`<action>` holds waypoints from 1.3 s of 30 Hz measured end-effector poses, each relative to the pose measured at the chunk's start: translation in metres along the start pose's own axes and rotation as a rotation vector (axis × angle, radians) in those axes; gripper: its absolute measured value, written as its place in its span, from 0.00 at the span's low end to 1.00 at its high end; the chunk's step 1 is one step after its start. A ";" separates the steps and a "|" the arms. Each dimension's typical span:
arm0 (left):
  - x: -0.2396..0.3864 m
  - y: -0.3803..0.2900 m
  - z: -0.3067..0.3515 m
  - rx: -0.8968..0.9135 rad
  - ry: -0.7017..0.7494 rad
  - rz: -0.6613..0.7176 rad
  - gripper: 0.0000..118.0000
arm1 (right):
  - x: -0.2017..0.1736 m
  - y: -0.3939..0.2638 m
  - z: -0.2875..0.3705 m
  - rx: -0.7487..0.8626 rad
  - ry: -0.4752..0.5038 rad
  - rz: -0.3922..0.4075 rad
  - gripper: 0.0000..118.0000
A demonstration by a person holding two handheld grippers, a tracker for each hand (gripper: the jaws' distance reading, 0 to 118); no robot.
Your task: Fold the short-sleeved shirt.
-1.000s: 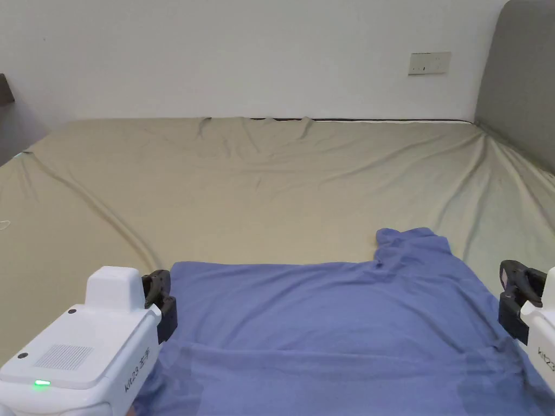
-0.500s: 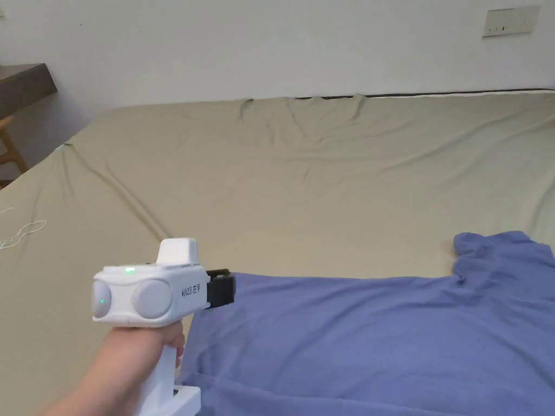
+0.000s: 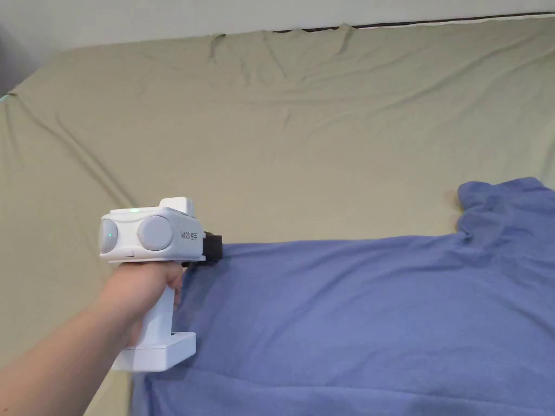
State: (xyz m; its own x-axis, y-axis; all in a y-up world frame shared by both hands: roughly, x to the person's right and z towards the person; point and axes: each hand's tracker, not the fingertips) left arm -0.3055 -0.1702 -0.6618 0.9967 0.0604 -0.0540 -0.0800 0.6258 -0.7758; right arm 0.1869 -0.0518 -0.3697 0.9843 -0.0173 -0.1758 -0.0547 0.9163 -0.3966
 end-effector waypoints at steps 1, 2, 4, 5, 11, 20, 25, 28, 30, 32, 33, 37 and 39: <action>-0.001 0.000 0.004 0.020 -0.025 0.032 0.01 | -0.001 0.000 0.000 -0.009 0.000 0.002 0.00; 0.001 0.000 0.008 0.032 -0.034 0.068 0.01 | -0.001 -0.001 0.001 -0.013 0.002 0.000 0.00; 0.001 -0.001 0.018 0.063 -0.020 0.050 0.01 | 0.000 0.001 -0.002 -0.030 0.020 -0.016 0.00; 0.004 -0.003 0.024 0.091 -0.018 0.004 0.01 | 0.003 0.004 -0.006 -0.041 0.036 -0.037 0.00; 0.004 -0.010 0.063 0.171 -0.071 -0.021 0.01 | 0.043 0.045 -0.093 -0.168 -0.014 0.049 0.33; 0.011 -0.012 0.061 0.185 -0.080 -0.058 0.01 | 0.157 0.041 -0.315 -0.399 -0.136 -0.042 0.74; 0.012 -0.014 0.052 0.153 -0.073 -0.072 0.01 | 0.163 0.013 -0.331 -0.393 -0.103 -0.110 0.29; 0.010 -0.013 0.053 0.149 -0.074 -0.069 0.01 | 0.163 0.014 -0.322 -0.441 -0.079 -0.156 0.00; 0.009 -0.013 0.061 0.161 -0.075 -0.060 0.01 | 0.156 0.021 -0.310 -0.420 -0.068 -0.069 0.00; 0.006 -0.012 0.073 0.178 -0.087 -0.053 0.01 | 0.151 0.030 -0.293 -0.379 -0.064 -0.030 0.00; 0.005 -0.012 0.082 0.187 -0.088 -0.054 0.01 | 0.151 0.037 -0.279 -0.350 -0.047 -0.055 0.00; -0.005 -0.017 0.130 0.239 -0.116 -0.029 0.01 | 0.203 0.051 -0.243 -0.267 -0.002 -0.067 0.00; -0.010 -0.026 0.156 0.267 -0.134 -0.014 0.01 | 0.181 0.065 -0.192 -0.244 0.012 -0.050 0.00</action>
State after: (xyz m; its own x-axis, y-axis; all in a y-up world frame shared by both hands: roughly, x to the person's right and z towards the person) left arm -0.3153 -0.0654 -0.5430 0.9885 0.1417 0.0524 -0.0850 0.8083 -0.5826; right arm 0.3292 -0.0721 -0.6008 0.9849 -0.0663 -0.1600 -0.0461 0.7904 -0.6109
